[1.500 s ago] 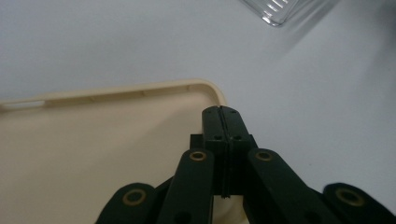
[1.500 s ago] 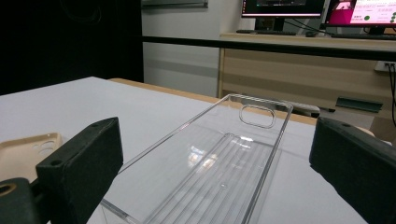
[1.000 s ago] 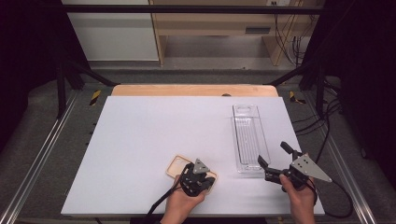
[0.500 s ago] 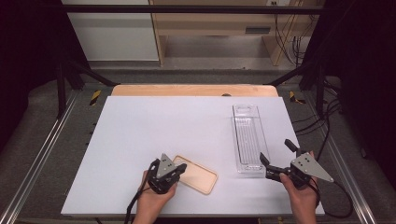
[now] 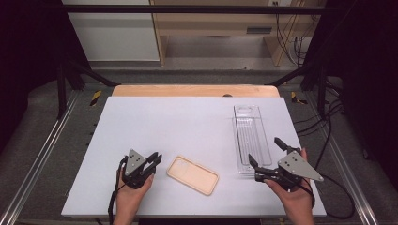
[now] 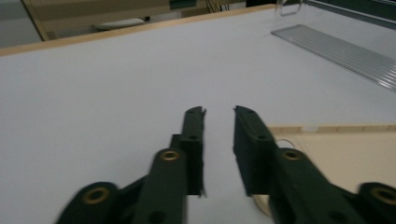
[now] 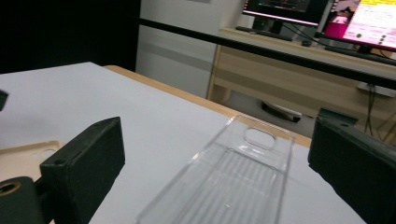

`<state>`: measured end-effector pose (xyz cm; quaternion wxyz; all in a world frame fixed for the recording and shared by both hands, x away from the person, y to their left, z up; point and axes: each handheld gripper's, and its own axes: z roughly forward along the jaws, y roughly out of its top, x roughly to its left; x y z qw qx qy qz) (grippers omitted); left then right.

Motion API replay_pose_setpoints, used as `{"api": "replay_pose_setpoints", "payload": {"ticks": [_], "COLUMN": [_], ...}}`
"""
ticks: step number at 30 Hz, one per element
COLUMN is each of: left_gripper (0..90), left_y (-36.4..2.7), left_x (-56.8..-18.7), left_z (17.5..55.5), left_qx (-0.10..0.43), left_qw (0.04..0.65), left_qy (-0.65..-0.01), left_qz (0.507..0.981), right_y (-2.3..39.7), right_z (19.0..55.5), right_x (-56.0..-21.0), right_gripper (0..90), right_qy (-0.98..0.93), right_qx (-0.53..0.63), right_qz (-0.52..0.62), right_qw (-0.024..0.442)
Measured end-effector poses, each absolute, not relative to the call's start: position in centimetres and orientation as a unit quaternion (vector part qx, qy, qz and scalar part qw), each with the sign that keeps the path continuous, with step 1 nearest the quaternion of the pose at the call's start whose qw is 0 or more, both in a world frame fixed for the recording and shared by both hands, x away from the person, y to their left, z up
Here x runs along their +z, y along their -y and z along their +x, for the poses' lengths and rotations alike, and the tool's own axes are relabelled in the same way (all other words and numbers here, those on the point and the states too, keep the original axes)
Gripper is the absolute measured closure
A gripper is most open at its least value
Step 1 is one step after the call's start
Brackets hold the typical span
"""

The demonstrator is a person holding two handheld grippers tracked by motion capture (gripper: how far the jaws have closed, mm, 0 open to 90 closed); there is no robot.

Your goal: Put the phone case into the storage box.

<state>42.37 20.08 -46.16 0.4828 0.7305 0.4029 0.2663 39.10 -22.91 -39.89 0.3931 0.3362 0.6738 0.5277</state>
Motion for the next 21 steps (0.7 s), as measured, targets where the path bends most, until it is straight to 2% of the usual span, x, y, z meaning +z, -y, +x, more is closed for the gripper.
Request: {"api": "replay_pose_setpoints", "payload": {"ticks": [2,3,4,7,8,10,14,21], "left_gripper": [55.8,55.8,43.3,32.8,32.8,21.9,11.3,5.6], "left_y": [-20.4,-20.7,-20.9,-21.2,-21.3,-21.6,-22.0,-22.0], "left_x": [-46.1,-46.1,-46.2,-46.3,-46.3,-46.3,-46.3,-46.3], "left_z": [42.4,42.5,42.5,42.5,42.5,42.4,42.3,42.5], "left_qx": [0.277,0.276,0.279,0.280,0.281,0.279,0.272,0.261], "left_qw": [0.487,0.489,0.489,0.494,0.494,0.497,0.503,0.516], "left_qy": [-0.410,-0.416,-0.422,-0.428,-0.430,-0.433,-0.430,-0.417], "left_qz": [0.720,0.716,0.711,0.703,0.701,0.699,0.698,0.702], "right_y": [21.9,21.9,20.6,19.6,18.9,17.4,15.5,13.5], "right_z": [39.1,39.1,39.3,39.4,39.5,39.6,39.7,39.6], "right_x": [-39.6,-39.6,-39.3,-39.2,-39.1,-38.9,-39.0,-40.2], "right_gripper": [5.0,5.0,5.2,5.3,5.5,6.2,6.3,6.4], "right_qy": [-0.686,-0.686,-0.701,-0.712,-0.721,-0.739,-0.761,-0.795], "right_qx": [0.529,0.529,0.523,0.515,0.509,0.497,0.489,0.464], "right_qz": [0.336,0.336,0.331,0.324,0.319,0.306,0.291,0.278], "right_qw": [0.371,0.371,0.355,0.351,0.347,0.338,0.312,0.275]}}
